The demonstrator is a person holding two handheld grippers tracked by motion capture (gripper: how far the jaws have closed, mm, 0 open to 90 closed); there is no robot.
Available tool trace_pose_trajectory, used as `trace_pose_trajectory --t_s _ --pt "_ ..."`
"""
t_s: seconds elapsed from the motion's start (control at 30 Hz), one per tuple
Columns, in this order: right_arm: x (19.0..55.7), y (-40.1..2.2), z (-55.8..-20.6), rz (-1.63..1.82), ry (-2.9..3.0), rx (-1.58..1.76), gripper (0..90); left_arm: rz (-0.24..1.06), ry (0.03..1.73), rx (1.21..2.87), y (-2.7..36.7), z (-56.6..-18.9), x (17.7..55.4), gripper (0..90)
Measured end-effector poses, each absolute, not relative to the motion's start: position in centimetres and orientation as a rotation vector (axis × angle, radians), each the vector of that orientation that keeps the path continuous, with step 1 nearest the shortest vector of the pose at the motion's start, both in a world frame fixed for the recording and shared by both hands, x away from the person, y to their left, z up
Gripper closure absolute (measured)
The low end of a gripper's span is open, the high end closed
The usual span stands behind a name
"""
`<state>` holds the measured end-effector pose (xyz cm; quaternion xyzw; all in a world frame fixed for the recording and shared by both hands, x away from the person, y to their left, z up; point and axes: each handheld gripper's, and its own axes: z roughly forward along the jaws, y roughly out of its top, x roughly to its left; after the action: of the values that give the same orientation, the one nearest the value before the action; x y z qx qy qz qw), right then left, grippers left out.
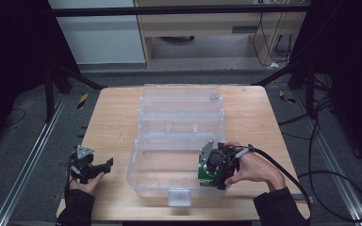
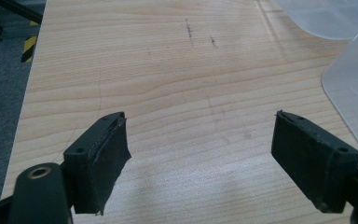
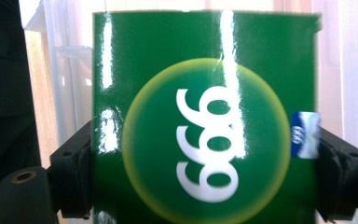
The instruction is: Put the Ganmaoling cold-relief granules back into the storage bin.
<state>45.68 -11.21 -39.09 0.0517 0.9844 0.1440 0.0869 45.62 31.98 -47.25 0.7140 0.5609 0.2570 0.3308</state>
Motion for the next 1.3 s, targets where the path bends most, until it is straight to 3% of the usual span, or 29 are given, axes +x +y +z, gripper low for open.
trace_pose_trajectory --t_s 0.3,0.57,1.0,1.3 --pt "46.0 -11.7 -39.8 0.426 2.943 0.181 14.2 0.670 1.468 1.868 32.0 -47.3 45.7 17.8" --pt "45.8 -12.9 -38.2 0.501 2.895 0.221 14.4 0.669 1.468 1.871 32.0 -47.3 45.7 17.8" --pt "44.9 -17.0 -34.3 0.775 2.633 0.493 11.5 0.668 1.468 1.870 32.0 -47.3 45.6 18.1" --pt "44.5 -20.5 -35.2 0.909 2.466 0.691 7.5 0.669 1.469 1.873 32.0 -47.3 45.6 18.2"
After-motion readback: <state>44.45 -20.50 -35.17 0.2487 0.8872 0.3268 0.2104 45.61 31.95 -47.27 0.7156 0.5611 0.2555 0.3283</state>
